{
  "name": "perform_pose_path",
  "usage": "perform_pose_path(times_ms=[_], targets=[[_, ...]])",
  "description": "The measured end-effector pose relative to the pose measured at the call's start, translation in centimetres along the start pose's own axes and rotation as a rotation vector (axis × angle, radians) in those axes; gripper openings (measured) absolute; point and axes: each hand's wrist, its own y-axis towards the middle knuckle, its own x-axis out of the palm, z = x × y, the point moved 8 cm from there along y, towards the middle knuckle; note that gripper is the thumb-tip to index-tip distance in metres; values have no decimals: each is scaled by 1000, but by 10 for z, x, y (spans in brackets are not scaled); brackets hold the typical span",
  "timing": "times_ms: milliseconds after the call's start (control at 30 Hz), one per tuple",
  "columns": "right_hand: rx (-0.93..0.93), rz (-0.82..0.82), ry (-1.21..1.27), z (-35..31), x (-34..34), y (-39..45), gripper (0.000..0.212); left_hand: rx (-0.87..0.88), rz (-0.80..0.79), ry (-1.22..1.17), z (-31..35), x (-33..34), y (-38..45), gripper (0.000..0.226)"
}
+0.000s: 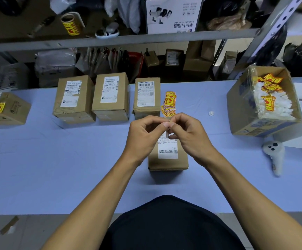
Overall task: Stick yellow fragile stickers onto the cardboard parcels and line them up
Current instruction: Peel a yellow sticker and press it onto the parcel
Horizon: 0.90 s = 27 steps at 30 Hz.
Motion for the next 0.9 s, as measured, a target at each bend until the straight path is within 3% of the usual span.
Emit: perform_pose_path(times_ms=[200,400,567,900], targets=[[32,21,-26,10,-2,4,14,-149,31,-37,-16,3,5,16],[212,139,-45,49,-25,10,19,-519,176,-406,-62,8,6,18],[325,182,-89,78,-50,7,21,-603,253,-510,-80,8,5,11],[487,234,-137,140,-97,-5,18,-651,304,-439,-97,23,0,12]])
